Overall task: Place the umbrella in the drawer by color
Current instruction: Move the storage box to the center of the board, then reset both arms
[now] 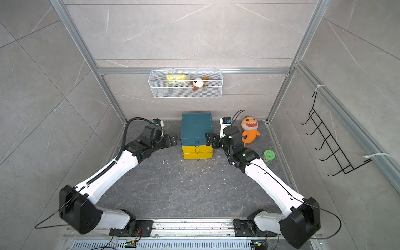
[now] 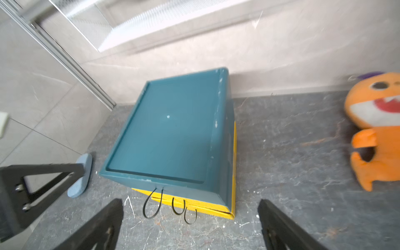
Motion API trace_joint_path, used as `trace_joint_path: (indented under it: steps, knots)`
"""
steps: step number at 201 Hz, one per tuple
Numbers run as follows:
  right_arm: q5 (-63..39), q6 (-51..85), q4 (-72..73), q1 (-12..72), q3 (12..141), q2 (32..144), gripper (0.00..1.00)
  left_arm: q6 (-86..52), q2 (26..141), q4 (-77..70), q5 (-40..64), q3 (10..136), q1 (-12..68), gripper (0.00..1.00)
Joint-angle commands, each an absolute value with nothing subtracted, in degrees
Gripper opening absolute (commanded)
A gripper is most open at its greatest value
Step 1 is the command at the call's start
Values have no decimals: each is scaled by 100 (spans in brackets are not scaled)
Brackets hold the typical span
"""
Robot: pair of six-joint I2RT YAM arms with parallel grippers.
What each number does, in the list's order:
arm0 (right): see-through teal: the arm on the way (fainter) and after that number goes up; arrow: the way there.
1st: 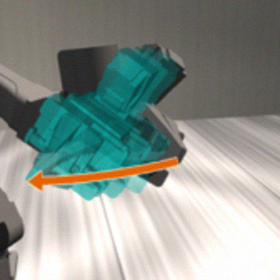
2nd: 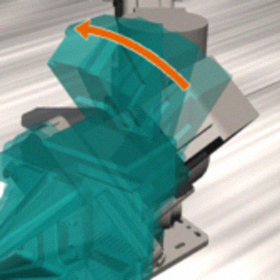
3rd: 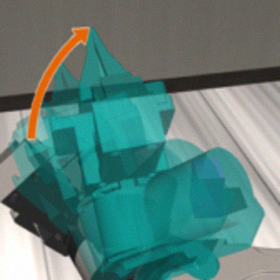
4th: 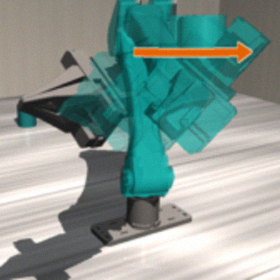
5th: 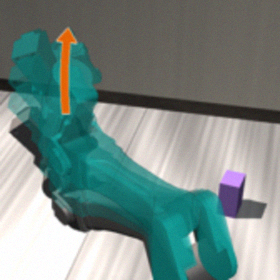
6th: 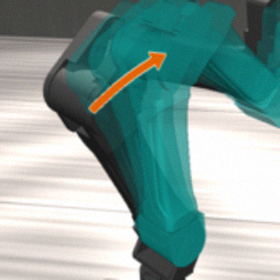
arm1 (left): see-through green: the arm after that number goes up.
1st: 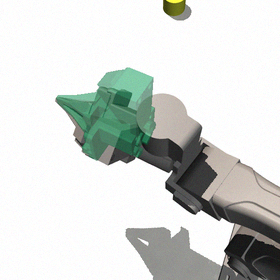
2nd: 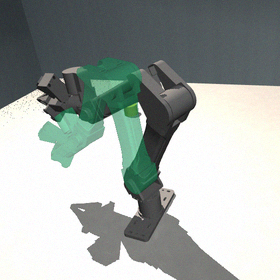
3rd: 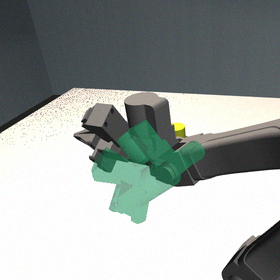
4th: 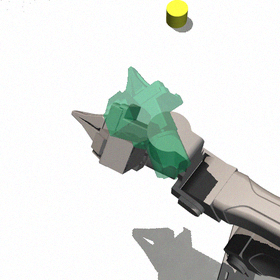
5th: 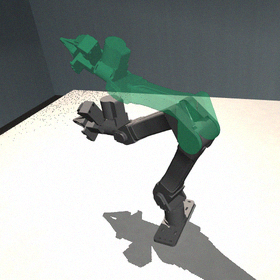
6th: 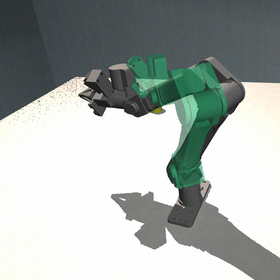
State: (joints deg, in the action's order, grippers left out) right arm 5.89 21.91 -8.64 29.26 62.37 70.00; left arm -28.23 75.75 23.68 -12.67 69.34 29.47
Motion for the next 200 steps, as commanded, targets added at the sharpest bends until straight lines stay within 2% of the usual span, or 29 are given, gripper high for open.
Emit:
trace_joint_path:
  steps: [1, 21, 37, 51, 61, 74, 99, 118, 138, 162, 178, 200]
  knots:
    - [1069, 2280, -360, 2955, 5805, 6650, 100, -2310, 6584, 2716, -2832, 6743, 2908, 100]
    - [1350, 2428, -996, 2958, 6013, 6656, 100, -2193, 5758, 2315, -3737, 6167, 2896, 100]
    - [940, 1399, -1286, 2961, 6163, 6740, 100, -1510, 5016, 1186, -3627, 5217, 2899, 100]
    - [1371, 1159, -1386, 2957, 6100, 6800, 100, -1095, 4472, 374, -3754, 4366, 2892, 100]
    - [1710, 1117, -1200, 2962, 5871, 6735, 100, -919, 4250, -64, -4234, 3844, 2897, 100]
    - [2099, 1044, -241, 2954, 5175, 6397, 100, -779, 4241, -475, -4852, 3322, 2894, 100]
    - [2285, 53, 3189, 2955, 3098, 5743, 100, -291, 4834, -2046, -5548, 2332, 2881, 100]
    - [3096, -638, 5449, 2960, 2177, 6248, 100, 263, 5841, -3473, -5549, 1864, 2683, 100]
    - [3780, -789, 6137, 2955, 1992, 6996, 100, 245, 6851, -4325, -5281, 1754, 2260, 100]
    - [4493, -966, 8154, 2954, 1562, 8296, 100, 376, 7722, -5129, -4955, 1727, 1900, 100]
    - [4776, -845, 8208, 2889, 1547, 8828, 99, 452, 7851, -5034, -5014, 1864, 1819, 100]
    - [4662, -546, 8191, 2644, 1531, 8864, 99, 52, 7798, -4873, -4545, 1829, 1278, 100]
